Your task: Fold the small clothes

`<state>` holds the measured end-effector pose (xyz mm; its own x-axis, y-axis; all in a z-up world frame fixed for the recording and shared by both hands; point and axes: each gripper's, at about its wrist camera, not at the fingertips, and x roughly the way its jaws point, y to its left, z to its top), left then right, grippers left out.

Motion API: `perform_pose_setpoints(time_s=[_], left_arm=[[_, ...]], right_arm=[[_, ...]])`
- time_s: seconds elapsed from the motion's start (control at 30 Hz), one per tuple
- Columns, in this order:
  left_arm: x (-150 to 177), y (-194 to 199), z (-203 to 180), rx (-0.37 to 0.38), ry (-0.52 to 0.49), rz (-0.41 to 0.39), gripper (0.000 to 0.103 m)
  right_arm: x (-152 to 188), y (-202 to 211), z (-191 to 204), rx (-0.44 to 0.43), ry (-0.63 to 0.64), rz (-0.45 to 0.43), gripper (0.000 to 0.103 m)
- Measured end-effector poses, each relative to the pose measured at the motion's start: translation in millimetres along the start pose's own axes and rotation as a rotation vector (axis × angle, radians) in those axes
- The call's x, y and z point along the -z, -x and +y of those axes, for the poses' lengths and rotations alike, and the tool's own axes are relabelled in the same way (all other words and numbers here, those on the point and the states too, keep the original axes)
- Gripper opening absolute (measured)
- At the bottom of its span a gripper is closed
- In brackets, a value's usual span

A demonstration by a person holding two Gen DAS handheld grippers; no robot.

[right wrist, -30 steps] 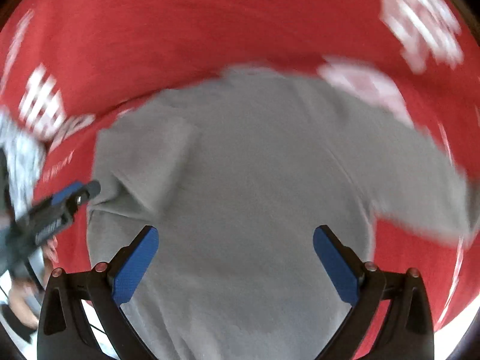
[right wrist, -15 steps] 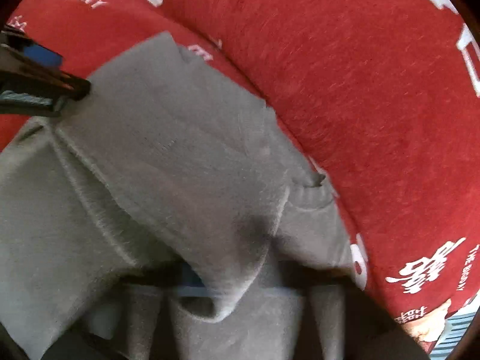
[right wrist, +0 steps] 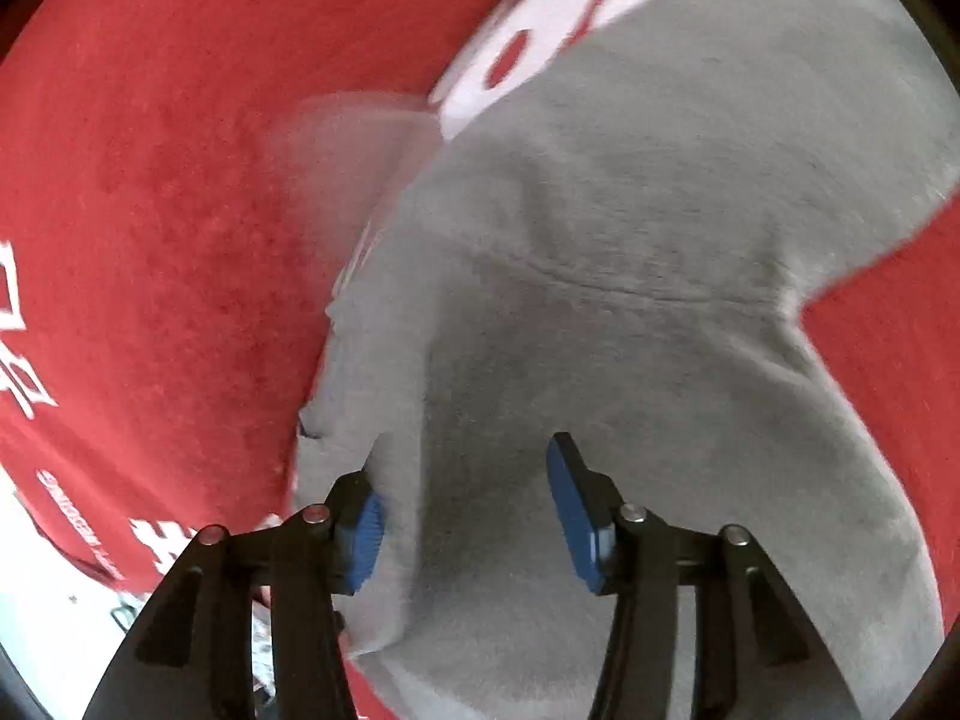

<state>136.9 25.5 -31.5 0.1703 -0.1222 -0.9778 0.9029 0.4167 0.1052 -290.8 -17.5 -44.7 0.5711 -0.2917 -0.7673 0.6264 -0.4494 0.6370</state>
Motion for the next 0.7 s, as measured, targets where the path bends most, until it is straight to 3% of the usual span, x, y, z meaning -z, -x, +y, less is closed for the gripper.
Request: perform_pose_setpoints(time_s=[0.17, 0.27, 0.37, 0.43, 0.53, 0.6, 0.67, 0.7], left_arm=[[-32.5, 5.3, 17.4, 0.088, 0.033, -0.002, 0.069], [-57.5, -8.1, 22.8, 0.145, 0.028, 0.035, 0.069], [-76.1, -27.2, 21.3, 0.19, -0.012, 0.084, 0.069], [-85.8, -39.4, 18.5, 0.215, -0.054, 0.117, 0.069], [-96.6, -46.7, 18.9, 0.25, -0.086, 0.132, 0.069], [-102.3, -51.1, 21.2, 0.278, -0.086, 0.151, 0.069], [-105.6, -55.0, 22.8, 0.318, -0.089, 0.159, 0.056], [-108.2, -54.2, 24.1, 0.362, -0.103, 0.144, 0.031]], right_arm=[[19.2, 15.8, 3.9, -0.043, 0.016, 0.061, 0.061], [59.1, -3.0, 20.4, -0.114, 0.047, 0.202, 0.061], [120.2, -45.2, 46.3, -0.19, 0.053, 0.353, 0.061], [146.1, -69.3, 53.2, -0.21, 0.033, 0.396, 0.061], [180.1, -107.0, 65.8, -0.212, -0.022, 0.389, 0.061], [185.4, -115.9, 65.8, -0.212, -0.06, 0.347, 0.061], [190.2, -122.4, 67.9, -0.203, -0.086, 0.299, 0.061], [190.5, -123.9, 70.4, -0.207, -0.099, 0.282, 0.054]])
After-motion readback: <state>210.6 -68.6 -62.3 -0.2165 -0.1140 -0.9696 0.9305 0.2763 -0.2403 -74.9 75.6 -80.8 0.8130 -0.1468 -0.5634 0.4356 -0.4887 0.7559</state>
